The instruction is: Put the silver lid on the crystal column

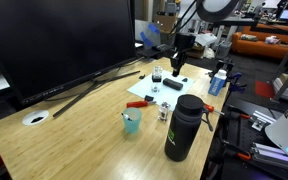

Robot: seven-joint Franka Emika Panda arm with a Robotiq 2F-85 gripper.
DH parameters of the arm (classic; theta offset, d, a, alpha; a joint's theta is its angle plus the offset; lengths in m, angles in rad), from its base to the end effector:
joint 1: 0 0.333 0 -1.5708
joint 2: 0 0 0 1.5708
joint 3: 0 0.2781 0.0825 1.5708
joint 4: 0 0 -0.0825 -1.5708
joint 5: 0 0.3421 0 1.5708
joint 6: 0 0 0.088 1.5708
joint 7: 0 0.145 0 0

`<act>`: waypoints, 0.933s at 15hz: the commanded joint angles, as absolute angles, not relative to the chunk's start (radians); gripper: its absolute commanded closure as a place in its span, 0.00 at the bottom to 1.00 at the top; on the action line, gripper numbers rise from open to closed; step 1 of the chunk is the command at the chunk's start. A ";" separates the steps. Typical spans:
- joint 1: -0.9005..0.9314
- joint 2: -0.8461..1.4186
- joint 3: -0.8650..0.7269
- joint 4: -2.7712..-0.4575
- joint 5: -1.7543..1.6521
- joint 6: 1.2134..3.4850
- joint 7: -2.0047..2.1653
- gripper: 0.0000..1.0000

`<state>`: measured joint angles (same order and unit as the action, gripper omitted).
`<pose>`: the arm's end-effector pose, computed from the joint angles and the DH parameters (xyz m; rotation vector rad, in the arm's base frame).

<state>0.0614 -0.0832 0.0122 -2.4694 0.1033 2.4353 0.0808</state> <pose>0.4474 0.0357 0.2841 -3.0666 0.1292 -0.0671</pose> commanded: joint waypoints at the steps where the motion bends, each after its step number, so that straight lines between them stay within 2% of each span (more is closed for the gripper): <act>1: 0.044 -0.053 0.019 -2.388 0.073 2.399 0.118 0.97; 14: 0.009 0.176 -0.016 -2.072 -0.005 2.240 0.108 0.97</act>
<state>0.0186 0.1230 -0.0164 -2.1478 -0.0024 2.2984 0.1208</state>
